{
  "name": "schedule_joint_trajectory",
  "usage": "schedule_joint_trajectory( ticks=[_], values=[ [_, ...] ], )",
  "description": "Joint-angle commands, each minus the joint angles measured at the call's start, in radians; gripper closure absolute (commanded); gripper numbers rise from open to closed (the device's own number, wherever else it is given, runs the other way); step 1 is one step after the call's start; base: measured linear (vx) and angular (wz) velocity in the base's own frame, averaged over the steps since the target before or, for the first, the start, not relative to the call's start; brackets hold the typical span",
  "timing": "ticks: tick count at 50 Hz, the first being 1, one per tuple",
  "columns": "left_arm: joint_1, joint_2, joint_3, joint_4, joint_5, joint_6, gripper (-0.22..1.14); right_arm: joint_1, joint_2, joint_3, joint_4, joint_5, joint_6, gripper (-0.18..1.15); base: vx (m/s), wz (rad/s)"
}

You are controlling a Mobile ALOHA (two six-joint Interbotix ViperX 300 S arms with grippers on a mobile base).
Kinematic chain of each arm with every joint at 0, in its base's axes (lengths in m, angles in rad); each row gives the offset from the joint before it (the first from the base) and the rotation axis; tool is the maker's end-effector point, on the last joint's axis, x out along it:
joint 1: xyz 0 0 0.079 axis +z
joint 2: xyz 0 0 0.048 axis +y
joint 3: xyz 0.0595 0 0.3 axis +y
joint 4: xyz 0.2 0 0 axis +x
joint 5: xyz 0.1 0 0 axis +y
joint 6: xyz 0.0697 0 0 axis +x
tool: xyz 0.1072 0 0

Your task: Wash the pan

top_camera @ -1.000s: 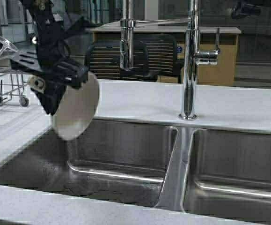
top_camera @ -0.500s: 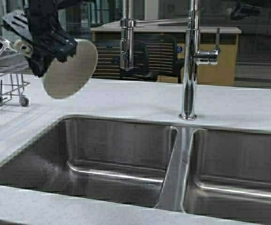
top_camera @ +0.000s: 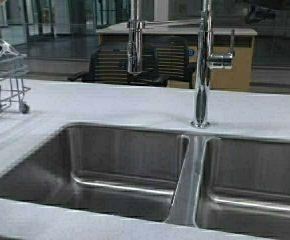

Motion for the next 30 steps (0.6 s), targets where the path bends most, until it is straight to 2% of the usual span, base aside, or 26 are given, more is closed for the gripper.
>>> schedule_joint_trajectory(
  ticks=[1,17,30],
  values=[
    [0.110,-0.017,-0.009,-0.014,-0.023,0.055,0.88,0.003,0.015,-0.028,-0.005,-0.011,-0.002,0.90,0.00,0.00],
    [0.376,0.080,0.077,-0.026,-0.210,0.084,0.88,0.002,0.028,-0.038,-0.058,-0.011,-0.026,0.90,0.00,0.00],
    [0.511,0.256,0.057,0.006,-0.310,0.087,0.88,0.002,0.028,-0.038,-0.060,-0.011,-0.028,0.90,0.00,0.02]
  ],
)
